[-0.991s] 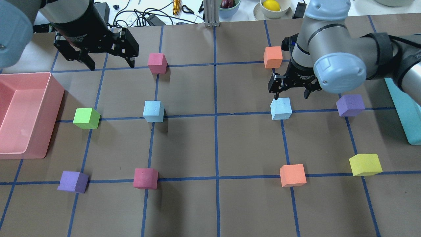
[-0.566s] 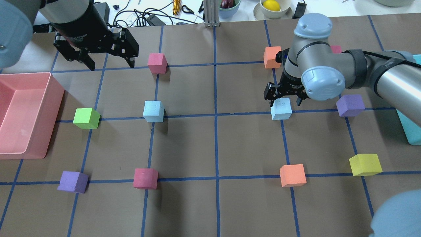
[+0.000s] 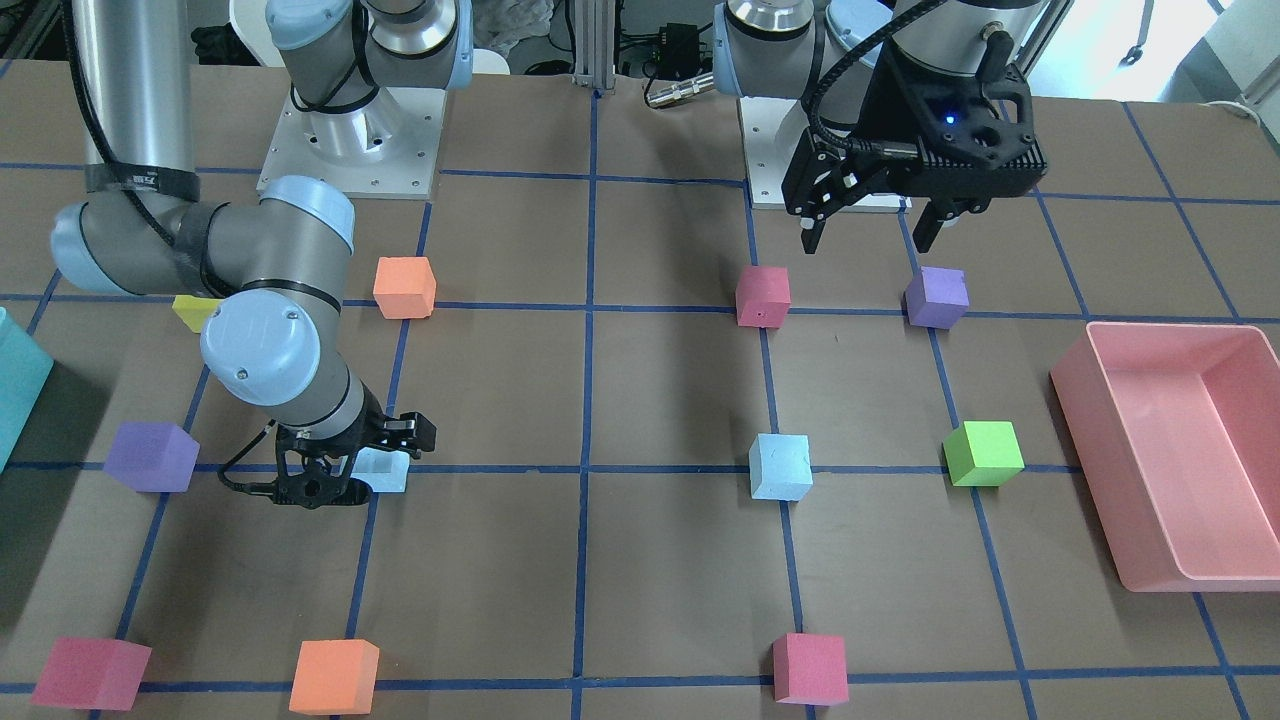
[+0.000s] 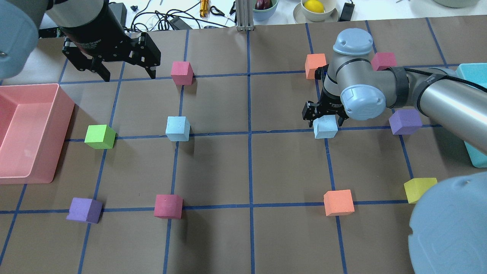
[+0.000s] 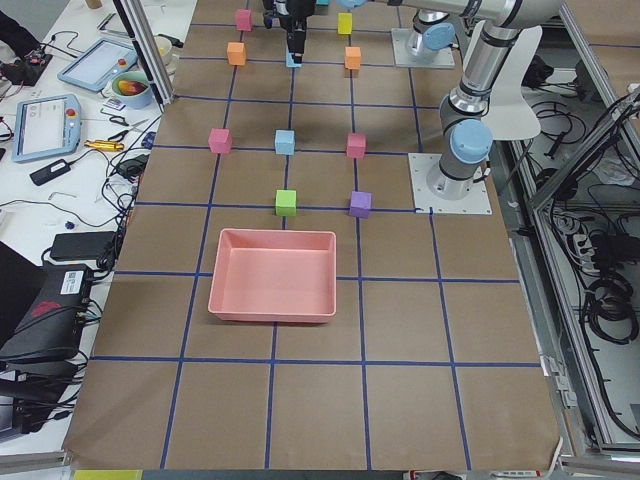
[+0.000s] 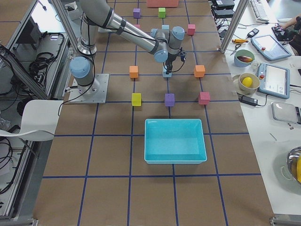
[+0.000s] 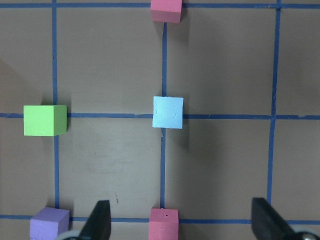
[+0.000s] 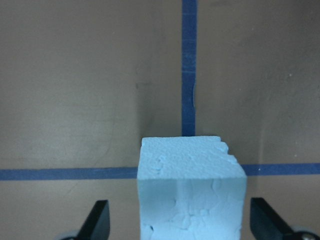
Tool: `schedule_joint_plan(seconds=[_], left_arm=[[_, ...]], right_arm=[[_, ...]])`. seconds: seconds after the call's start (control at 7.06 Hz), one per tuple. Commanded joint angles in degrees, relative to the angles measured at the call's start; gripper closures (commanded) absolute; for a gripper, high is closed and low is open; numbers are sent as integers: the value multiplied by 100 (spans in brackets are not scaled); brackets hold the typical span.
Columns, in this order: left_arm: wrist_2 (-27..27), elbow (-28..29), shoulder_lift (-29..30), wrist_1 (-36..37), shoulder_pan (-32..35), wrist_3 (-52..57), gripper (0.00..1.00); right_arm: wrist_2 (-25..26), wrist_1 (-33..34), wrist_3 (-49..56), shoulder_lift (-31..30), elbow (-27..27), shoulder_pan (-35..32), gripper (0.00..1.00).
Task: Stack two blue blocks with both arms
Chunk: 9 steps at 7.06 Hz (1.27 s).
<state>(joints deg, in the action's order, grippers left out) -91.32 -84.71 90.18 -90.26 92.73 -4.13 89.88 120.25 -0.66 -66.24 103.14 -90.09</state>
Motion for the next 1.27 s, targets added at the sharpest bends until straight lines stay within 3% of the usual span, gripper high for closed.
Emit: schedule_joint_plan(seconds=[0.0,0.14,0.57,0.71,0.85,0.99,1.13], left_arm=[[0,-1,0,0,0,0,0],[0,-1,0,0,0,0,0],[0,-1,0,0,0,0,0],[0,-1,0,9,0,0,0],[0,-1,0,9,0,0,0],[0,-1,0,0,0,0,0],[0,-1,0,9,0,0,0]], right_arm=[[55,86,40,67,4,0,79],[56,86,144,59,-31,0,100],[64,-54,23,-247,-127,-113,100],[-23,-463,-395,-440,-110,-427,100],[-50,-528,-1209,-512,-93,-1031,100],[-407,-529,-2130,-530,-67,-1637,100],[-471,-555,-2479,-565,-40,-2035,100]])
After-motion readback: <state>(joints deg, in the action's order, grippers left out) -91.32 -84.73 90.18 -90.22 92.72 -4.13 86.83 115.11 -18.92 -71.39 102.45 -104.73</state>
